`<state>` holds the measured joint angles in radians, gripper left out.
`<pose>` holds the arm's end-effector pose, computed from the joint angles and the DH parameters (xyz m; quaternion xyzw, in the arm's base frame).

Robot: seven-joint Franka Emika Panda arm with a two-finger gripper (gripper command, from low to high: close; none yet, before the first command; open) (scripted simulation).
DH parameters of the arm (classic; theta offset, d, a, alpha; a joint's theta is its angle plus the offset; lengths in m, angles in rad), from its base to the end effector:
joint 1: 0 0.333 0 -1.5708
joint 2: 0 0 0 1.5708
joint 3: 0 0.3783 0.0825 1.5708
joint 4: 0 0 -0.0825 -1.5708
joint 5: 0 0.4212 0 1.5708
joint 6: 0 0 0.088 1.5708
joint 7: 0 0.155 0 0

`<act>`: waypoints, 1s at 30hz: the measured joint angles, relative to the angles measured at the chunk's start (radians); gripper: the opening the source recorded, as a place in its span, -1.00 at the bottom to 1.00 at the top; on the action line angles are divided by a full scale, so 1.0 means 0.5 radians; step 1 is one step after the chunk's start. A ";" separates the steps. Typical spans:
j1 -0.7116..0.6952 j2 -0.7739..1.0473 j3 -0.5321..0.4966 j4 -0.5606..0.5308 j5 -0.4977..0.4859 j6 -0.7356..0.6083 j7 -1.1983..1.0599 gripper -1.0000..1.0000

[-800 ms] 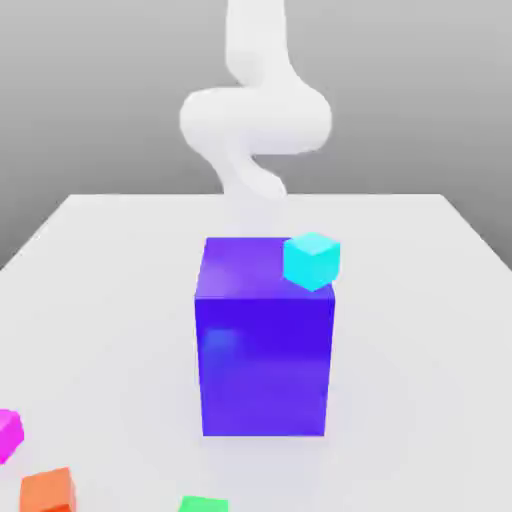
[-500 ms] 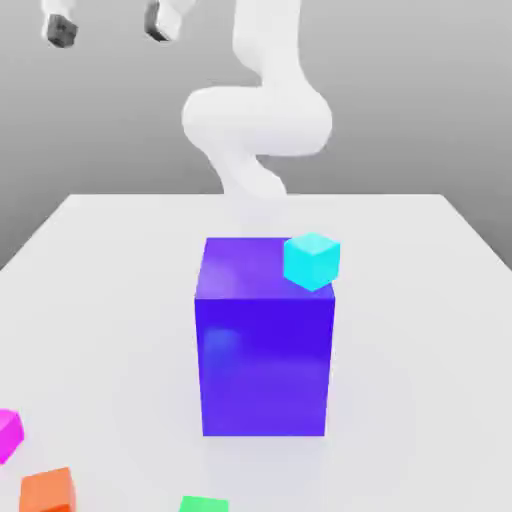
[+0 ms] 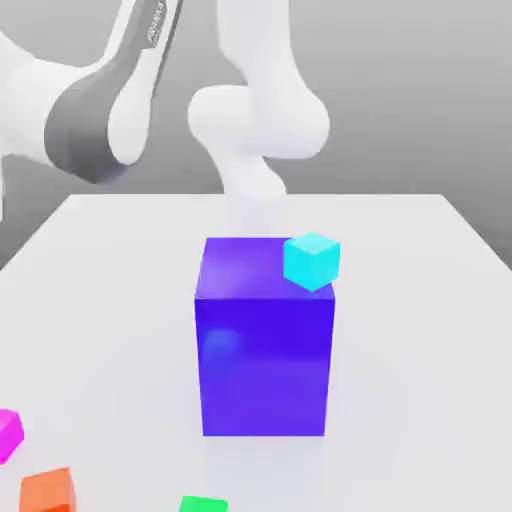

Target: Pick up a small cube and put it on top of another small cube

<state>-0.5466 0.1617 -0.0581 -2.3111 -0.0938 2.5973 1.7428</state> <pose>0.4725 -0.3273 0.2711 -0.4216 0.9041 -0.0692 0.0070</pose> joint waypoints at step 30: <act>0.350 0.241 0.356 0.049 0.085 -0.057 0.253 -1.00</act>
<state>-0.3716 0.2825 0.1197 -2.2867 -0.0515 2.5686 1.8693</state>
